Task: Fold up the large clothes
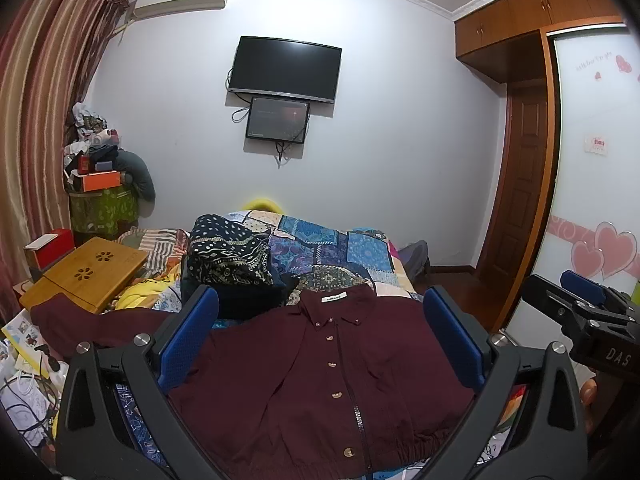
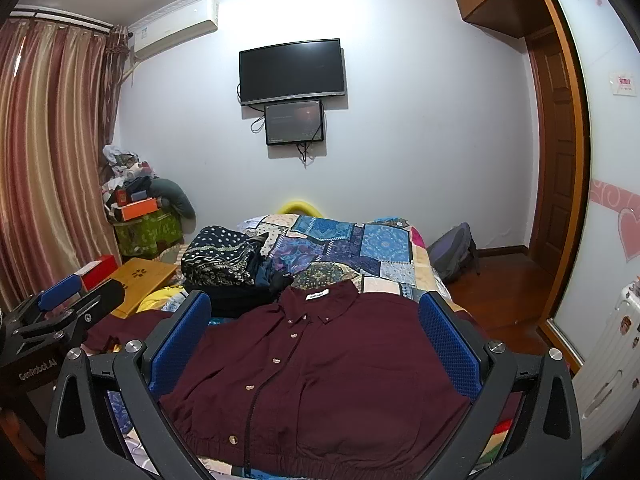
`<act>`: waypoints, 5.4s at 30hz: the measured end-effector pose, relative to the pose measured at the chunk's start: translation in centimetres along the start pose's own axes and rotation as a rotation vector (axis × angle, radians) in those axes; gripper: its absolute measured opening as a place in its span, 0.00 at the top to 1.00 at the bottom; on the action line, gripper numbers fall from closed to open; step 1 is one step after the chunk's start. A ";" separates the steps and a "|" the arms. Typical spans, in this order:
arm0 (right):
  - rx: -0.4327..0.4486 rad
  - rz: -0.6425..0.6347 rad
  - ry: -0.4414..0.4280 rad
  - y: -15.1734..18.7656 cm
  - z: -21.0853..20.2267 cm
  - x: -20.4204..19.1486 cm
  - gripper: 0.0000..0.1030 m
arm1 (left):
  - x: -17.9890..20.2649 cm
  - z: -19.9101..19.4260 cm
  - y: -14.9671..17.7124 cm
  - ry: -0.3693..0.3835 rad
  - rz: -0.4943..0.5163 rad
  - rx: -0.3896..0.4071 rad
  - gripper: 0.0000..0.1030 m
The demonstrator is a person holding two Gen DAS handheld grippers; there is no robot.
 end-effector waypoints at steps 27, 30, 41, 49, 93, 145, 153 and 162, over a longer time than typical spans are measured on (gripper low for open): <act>-0.013 -0.005 0.003 0.7 0.4 0.2 0.00 | 0.0 0.1 0.5 0.001 0.013 -0.002 0.00; -0.021 -0.003 0.001 0.7 0.7 0.3 0.00 | -0.3 0.3 0.6 -0.006 0.012 -0.006 0.00; -0.117 0.016 -0.004 2.2 3.8 0.9 0.00 | -3.6 3.1 0.1 -0.110 -0.017 -0.015 0.00; -0.261 0.055 -0.014 4.3 8.5 1.9 0.00 | -9.0 7.6 -0.9 -0.277 -0.053 -0.015 0.00; -0.487 0.062 0.024 5.0 18.9 3.0 0.00 | -49.7 21.5 9.7 -0.726 -0.887 -0.511 0.77; -0.439 -0.022 0.029 5.7 14.9 4.5 0.00 | -2.7 26.1 11.8 0.038 0.161 -0.791 0.41; -0.422 -0.098 -0.043 3.8 16.2 1.4 0.00 | -5.9 23.7 6.4 -0.029 0.118 -0.611 0.31; -0.392 -0.250 -0.204 0.8 19.5 -6.0 0.00 | -15.3 20.8 1.2 -0.204 0.018 -0.423 0.14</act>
Point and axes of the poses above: each gripper's, at about its wrist camera, not at the fingertips, and z roughly the way its jaws point, x to its right, y to its underside, the point moved 3 cm from there along z, roughly the way its jaws point, and after that the axes turned 9 degrees about -z, right-handed, at the moved point
